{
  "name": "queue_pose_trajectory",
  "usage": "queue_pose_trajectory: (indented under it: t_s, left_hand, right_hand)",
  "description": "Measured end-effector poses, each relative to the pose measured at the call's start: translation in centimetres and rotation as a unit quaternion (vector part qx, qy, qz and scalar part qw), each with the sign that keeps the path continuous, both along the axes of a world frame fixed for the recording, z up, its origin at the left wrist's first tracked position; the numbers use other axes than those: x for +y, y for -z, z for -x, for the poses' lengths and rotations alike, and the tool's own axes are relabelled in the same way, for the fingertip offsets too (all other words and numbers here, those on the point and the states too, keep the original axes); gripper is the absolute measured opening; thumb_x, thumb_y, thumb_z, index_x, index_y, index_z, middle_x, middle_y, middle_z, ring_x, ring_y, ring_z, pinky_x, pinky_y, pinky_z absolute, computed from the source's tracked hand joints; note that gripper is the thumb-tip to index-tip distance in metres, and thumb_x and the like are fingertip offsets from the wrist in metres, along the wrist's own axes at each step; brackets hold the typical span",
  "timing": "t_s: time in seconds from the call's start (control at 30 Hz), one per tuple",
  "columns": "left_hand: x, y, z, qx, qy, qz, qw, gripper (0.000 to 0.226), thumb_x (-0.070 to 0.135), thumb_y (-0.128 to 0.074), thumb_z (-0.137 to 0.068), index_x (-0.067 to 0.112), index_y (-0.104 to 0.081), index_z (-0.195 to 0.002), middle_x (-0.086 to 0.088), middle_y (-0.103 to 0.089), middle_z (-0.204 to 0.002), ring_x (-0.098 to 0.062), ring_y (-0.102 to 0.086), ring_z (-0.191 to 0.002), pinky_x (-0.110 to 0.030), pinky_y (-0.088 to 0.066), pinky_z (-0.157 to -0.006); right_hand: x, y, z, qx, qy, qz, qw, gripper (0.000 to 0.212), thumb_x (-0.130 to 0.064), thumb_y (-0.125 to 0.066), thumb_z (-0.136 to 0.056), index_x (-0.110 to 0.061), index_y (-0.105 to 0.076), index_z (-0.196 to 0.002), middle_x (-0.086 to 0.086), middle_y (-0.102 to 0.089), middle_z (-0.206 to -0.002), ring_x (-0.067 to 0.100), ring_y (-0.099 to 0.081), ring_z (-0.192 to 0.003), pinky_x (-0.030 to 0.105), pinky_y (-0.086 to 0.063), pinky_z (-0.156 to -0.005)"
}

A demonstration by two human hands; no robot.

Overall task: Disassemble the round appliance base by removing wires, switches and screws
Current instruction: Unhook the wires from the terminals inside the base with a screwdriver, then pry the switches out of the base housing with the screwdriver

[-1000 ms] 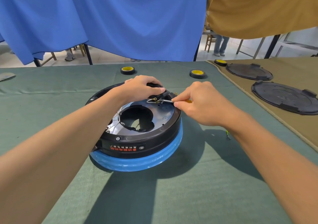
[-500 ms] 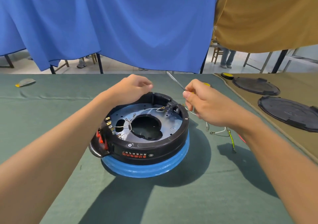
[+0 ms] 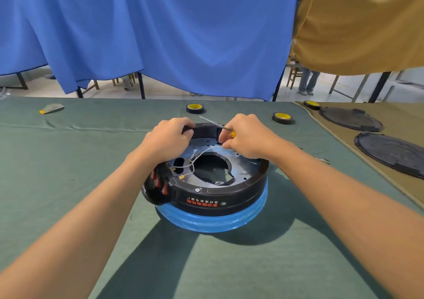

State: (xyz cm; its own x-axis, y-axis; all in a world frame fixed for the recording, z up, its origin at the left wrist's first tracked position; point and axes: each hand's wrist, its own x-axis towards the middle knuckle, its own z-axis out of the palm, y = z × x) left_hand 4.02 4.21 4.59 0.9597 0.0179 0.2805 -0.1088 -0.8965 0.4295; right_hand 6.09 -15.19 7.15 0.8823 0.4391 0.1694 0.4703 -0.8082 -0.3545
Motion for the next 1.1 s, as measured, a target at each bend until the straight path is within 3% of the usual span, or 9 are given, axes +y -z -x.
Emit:
queue_pose_trajectory:
  t_s: [0.2,0.33,0.4,0.5,0.57,0.67,0.73,0.93,1.1]
  left_hand:
    - [-0.2,-0.3,0.1,-0.001,0.003,0.016,1.000,0.030,0.028,-0.038,-0.101,0.022,-0.059,-0.121,-0.002,-0.063,-0.115,-0.026,-0.056,-0.103,-0.043,-0.047,-0.089]
    - [-0.4,-0.4,0.2,-0.014,0.003,0.053,0.998,0.040,0.037,-0.031,-0.102,0.012,-0.050,-0.079,-0.004,-0.055,-0.072,-0.026,-0.049,-0.069,-0.036,-0.038,-0.062]
    - [-0.7,-0.5,0.5,-0.032,0.003,0.056,0.998,0.046,0.042,-0.026,-0.103,0.012,-0.045,-0.074,-0.003,-0.050,-0.067,-0.024,-0.047,-0.065,-0.037,-0.036,-0.060]
    - [-0.9,-0.6,0.7,-0.062,-0.001,0.049,0.997,0.050,0.044,-0.022,-0.102,0.009,-0.056,-0.095,-0.005,-0.058,-0.076,-0.026,-0.054,-0.077,-0.041,-0.042,-0.068]
    - [-1.1,-0.6,0.6,-0.063,-0.008,0.013,0.998,0.046,0.044,-0.021,-0.103,0.012,-0.053,-0.091,-0.003,-0.058,-0.079,-0.026,-0.054,-0.079,-0.039,-0.040,-0.065]
    - [-1.6,-0.5,0.4,-0.058,-0.017,-0.070,0.996,0.040,0.039,-0.022,-0.103,0.016,-0.043,-0.077,-0.001,-0.052,-0.073,-0.028,-0.051,-0.074,-0.037,-0.034,-0.062]
    - [-2.5,-0.8,0.2,-0.063,-0.012,-0.098,0.993,0.039,0.038,-0.024,-0.102,0.015,-0.047,-0.083,-0.002,-0.055,-0.077,-0.027,-0.051,-0.075,-0.038,-0.036,-0.065]
    - [-7.4,-1.3,-0.2,-0.056,0.063,-0.094,0.992,0.042,0.042,-0.031,-0.101,0.013,-0.058,-0.114,-0.004,-0.063,-0.113,-0.025,-0.057,-0.100,-0.043,-0.047,-0.089]
    - [-12.1,-0.7,-1.2,-0.012,0.111,-0.112,0.987,0.045,0.043,-0.029,-0.101,0.013,-0.053,-0.125,-0.005,-0.055,-0.130,-0.026,-0.052,-0.115,-0.044,-0.042,-0.098]
  right_hand:
    - [-0.3,-0.9,0.4,-0.006,-0.019,-0.040,0.999,0.013,-0.011,-0.063,-0.090,-0.017,-0.073,-0.095,0.002,-0.068,-0.093,0.012,-0.061,-0.083,0.023,-0.049,-0.066]
    - [-0.8,-2.8,0.7,-0.045,-0.015,-0.043,0.998,0.021,-0.007,-0.054,-0.093,-0.017,-0.072,-0.092,0.005,-0.066,-0.089,0.005,-0.057,-0.074,0.019,-0.042,-0.056]
    - [-1.5,-3.9,0.9,-0.072,-0.005,-0.046,0.996,0.021,-0.007,-0.053,-0.093,-0.016,-0.071,-0.092,0.006,-0.066,-0.091,0.012,-0.058,-0.074,0.025,-0.042,-0.059]
    - [-3.4,-5.4,0.7,-0.116,0.035,-0.073,0.990,0.020,-0.008,-0.054,-0.093,-0.016,-0.073,-0.094,0.003,-0.066,-0.088,0.014,-0.056,-0.077,0.019,-0.039,-0.061]
    - [-5.1,-6.3,0.8,-0.121,0.064,-0.102,0.985,0.018,-0.010,-0.057,-0.092,-0.018,-0.073,-0.092,-0.003,-0.062,-0.077,0.008,-0.053,-0.070,0.007,-0.034,-0.053]
    - [-8.1,-7.1,1.2,-0.117,0.090,-0.161,0.976,0.016,-0.012,-0.061,-0.091,-0.022,-0.071,-0.085,-0.006,-0.060,-0.074,0.011,-0.055,-0.073,0.016,-0.038,-0.057]
    - [-10.3,-7.3,1.4,-0.102,0.099,-0.218,0.965,0.014,-0.011,-0.061,-0.091,-0.019,-0.071,-0.085,-0.005,-0.061,-0.072,0.008,-0.054,-0.066,0.017,-0.039,-0.053]
    - [-17.1,-5.3,1.8,0.005,0.139,-0.307,0.941,0.014,0.000,-0.060,-0.090,-0.007,-0.071,-0.086,0.003,-0.047,-0.056,0.007,-0.035,-0.040,0.020,-0.028,-0.039]
    - [-22.5,-1.4,2.6,0.138,0.145,-0.355,0.913,0.011,0.003,-0.057,-0.091,0.004,-0.068,-0.092,0.004,-0.035,-0.059,0.008,-0.023,-0.040,0.018,-0.021,-0.035]
